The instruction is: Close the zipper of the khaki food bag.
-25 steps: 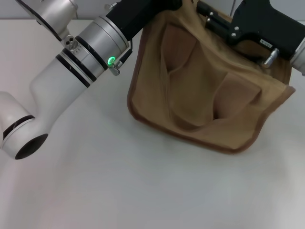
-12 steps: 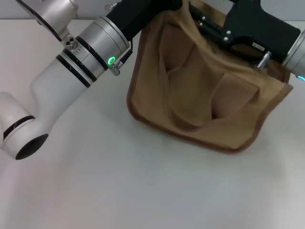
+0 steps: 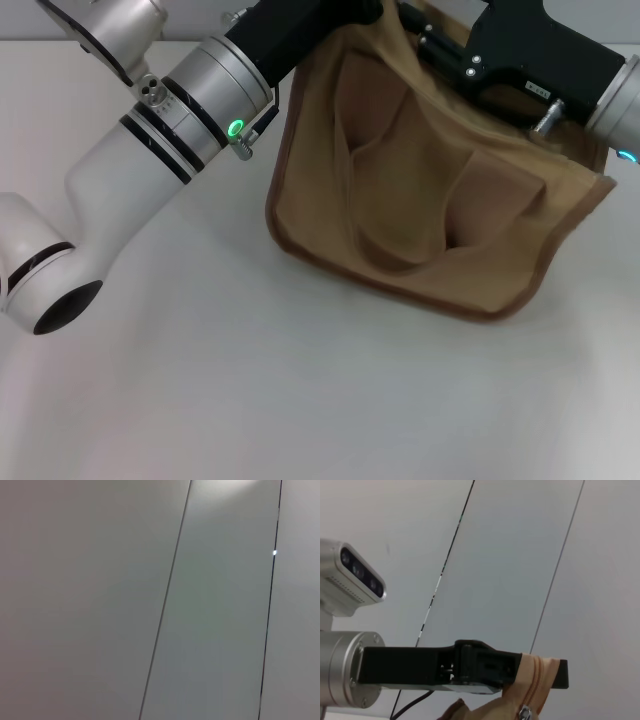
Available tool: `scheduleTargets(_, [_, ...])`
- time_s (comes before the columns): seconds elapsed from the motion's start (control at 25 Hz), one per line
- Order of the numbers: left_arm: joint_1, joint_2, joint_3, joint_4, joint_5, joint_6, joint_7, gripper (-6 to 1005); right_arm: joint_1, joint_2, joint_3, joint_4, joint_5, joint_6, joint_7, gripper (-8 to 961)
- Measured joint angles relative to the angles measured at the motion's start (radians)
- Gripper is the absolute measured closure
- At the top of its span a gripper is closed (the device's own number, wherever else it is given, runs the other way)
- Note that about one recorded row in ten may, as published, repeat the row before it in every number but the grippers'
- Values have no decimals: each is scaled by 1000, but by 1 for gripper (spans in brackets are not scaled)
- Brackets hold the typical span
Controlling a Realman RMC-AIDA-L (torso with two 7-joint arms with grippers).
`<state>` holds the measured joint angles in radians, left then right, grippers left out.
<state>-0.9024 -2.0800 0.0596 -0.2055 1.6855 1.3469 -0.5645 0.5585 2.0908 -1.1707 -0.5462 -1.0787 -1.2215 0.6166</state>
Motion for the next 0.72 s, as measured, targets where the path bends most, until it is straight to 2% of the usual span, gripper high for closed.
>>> scheduleTargets(0.32, [0,0,-6,1,0,-2,0,932,10,0,-8,4,1,9,0,547])
scheduleTargets(0.72, [-1,0,-11,3,0,-4,0,928,24,0,-12,4,1,10,0,548])
